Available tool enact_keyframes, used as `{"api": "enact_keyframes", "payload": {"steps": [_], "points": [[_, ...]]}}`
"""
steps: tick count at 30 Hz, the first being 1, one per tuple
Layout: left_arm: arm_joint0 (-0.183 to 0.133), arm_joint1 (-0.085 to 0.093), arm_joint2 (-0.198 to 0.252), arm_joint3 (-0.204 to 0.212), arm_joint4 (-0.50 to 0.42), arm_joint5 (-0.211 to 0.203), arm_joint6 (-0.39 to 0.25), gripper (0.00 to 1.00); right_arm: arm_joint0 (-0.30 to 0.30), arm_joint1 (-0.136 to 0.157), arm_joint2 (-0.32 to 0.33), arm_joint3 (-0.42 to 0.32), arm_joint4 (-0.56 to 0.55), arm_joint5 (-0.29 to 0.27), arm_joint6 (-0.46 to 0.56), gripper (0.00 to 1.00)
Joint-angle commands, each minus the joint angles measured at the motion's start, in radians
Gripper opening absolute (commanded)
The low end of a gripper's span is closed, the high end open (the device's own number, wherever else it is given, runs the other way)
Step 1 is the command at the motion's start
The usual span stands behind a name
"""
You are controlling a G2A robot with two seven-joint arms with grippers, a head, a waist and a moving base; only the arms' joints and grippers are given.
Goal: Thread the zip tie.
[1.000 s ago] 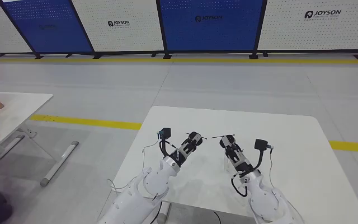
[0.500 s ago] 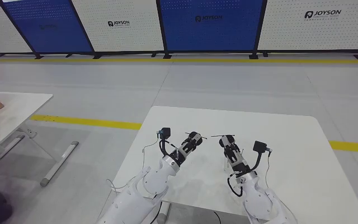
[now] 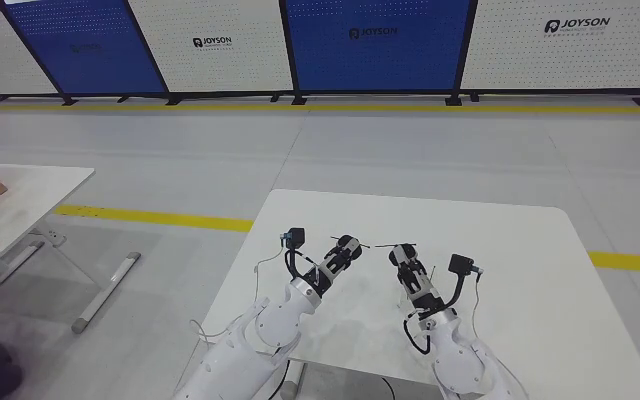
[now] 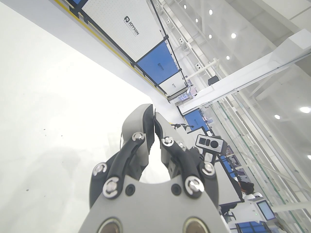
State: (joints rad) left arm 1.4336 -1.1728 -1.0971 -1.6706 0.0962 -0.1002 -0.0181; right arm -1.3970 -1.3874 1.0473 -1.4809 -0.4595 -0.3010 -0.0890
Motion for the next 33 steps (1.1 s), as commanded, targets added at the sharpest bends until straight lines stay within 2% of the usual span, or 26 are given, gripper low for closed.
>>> {"api": "enact_keyframes", "payload": {"steps": [1,33], "points": [[0.0,0.0,0.0,0.0,0.0,0.0,0.0,0.0,0.002,-0.001,-0.004,0.002,0.001,-0.001,0.007,0.0],[0.0,0.0,0.0,0.0,0.0,0.0,0.0,0.0,0.015,-0.015,-0.01,0.014,-0.003,0.004,0.01,0.0]]}}
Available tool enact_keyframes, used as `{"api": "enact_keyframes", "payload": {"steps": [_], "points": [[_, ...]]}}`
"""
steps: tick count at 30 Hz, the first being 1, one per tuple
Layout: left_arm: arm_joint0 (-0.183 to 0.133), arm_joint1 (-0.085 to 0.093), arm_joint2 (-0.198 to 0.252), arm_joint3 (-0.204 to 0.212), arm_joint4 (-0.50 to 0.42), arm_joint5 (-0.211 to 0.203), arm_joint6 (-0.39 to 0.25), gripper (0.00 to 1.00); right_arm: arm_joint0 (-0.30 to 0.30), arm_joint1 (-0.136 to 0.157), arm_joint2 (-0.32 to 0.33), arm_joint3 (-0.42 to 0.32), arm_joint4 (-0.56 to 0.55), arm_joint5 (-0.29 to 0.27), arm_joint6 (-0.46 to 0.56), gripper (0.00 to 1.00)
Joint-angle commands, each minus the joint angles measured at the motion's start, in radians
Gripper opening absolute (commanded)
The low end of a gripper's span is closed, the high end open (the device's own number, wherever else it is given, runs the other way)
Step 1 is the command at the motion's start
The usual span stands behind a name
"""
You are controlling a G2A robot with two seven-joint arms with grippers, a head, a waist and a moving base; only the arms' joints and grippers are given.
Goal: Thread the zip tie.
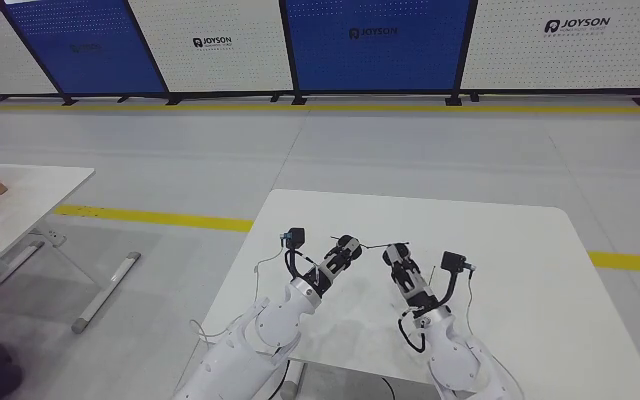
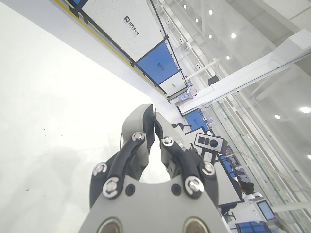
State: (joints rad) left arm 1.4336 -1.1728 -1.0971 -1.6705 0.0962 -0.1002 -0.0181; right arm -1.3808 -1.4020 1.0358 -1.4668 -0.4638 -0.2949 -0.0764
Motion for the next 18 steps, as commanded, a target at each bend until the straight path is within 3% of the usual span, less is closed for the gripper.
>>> {"api": "enact_keyframes", "payload": {"steps": [1,18], "points": [[0.0,0.0,0.0,0.0,0.0,0.0,0.0,0.0,-0.002,0.0,0.003,0.001,0.001,-0.002,-0.002,0.0],[0.0,0.0,0.0,0.0,0.0,0.0,0.0,0.0,-0.004,-0.005,0.012,0.013,0.012,-0.019,-0.012,0.0]]}}
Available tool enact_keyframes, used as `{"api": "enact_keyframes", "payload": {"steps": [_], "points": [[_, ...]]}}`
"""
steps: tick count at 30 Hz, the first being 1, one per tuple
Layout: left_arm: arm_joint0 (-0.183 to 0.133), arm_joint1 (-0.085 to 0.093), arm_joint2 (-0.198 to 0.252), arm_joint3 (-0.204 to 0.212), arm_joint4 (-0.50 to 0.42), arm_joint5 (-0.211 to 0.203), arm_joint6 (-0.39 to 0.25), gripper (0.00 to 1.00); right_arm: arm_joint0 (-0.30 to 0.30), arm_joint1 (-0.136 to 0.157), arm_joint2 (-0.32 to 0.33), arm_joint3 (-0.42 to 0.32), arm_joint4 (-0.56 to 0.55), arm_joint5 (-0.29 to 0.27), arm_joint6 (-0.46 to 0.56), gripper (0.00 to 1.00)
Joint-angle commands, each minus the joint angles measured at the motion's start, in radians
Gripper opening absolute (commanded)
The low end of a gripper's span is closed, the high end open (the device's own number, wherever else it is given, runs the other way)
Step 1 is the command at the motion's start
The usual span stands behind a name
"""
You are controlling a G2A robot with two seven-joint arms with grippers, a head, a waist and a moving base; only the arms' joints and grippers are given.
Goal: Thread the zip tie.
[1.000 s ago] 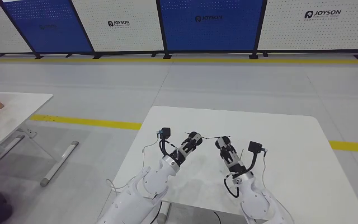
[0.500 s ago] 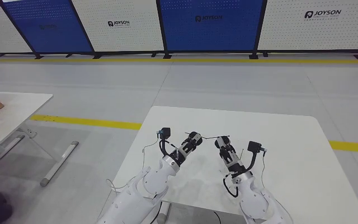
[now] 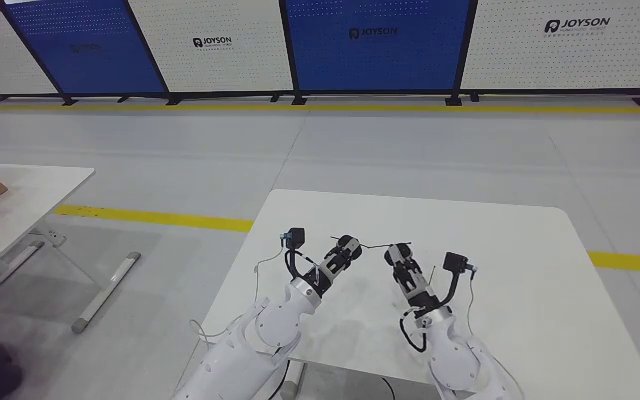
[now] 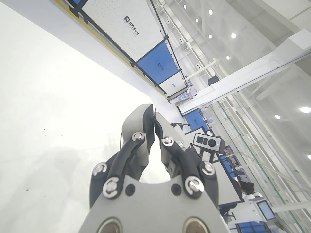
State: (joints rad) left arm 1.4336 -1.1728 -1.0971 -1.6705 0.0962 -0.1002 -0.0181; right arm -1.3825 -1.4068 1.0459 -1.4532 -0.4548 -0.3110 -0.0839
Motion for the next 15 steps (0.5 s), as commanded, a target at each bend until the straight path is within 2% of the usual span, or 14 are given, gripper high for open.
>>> {"api": "enact_keyframes", "payload": {"steps": [1,15], "points": [[0.0,0.0,0.0,0.0,0.0,0.0,0.0,0.0,-0.003,0.0,0.005,-0.001,0.006,-0.006,-0.008,0.0],[0.0,0.0,0.0,0.0,0.0,0.0,0.0,0.0,-0.01,-0.003,0.0,-0.005,-0.007,-0.004,0.004,0.0]]}}
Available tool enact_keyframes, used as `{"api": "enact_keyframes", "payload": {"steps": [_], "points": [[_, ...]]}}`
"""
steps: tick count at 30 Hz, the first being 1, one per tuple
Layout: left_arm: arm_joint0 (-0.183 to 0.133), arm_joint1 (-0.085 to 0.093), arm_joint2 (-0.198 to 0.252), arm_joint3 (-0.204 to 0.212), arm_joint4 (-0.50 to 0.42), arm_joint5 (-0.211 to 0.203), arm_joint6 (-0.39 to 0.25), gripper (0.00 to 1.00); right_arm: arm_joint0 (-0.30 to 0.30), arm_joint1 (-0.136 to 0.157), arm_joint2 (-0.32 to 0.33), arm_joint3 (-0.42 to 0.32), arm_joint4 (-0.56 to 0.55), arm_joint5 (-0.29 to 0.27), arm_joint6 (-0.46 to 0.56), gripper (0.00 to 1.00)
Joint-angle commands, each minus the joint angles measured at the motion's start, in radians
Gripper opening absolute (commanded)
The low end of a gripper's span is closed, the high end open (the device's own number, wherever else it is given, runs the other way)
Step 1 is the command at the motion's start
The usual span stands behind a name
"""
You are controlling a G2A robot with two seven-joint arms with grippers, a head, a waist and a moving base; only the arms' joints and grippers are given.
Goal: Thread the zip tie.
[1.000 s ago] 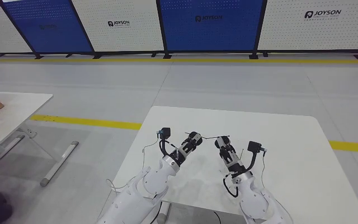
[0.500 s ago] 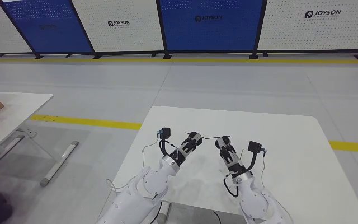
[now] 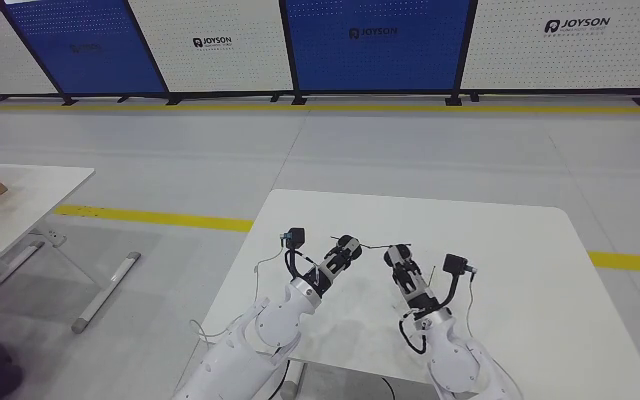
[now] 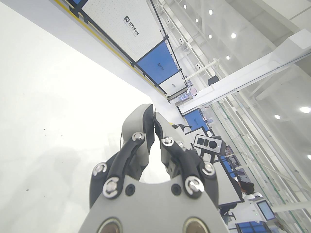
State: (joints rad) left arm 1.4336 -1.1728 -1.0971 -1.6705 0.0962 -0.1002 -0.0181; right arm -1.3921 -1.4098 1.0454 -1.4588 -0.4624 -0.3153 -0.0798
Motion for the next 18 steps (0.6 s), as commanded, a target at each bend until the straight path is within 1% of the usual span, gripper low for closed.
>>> {"api": "enact_keyframes", "payload": {"steps": [1,18], "points": [[0.0,0.0,0.0,0.0,0.0,0.0,0.0,0.0,0.0,-0.001,0.0,0.002,0.001,0.001,-0.001,0.0],[0.0,0.0,0.0,0.0,0.0,0.0,0.0,0.0,0.005,-0.007,-0.002,0.014,-0.008,0.003,-0.015,0.0]]}}
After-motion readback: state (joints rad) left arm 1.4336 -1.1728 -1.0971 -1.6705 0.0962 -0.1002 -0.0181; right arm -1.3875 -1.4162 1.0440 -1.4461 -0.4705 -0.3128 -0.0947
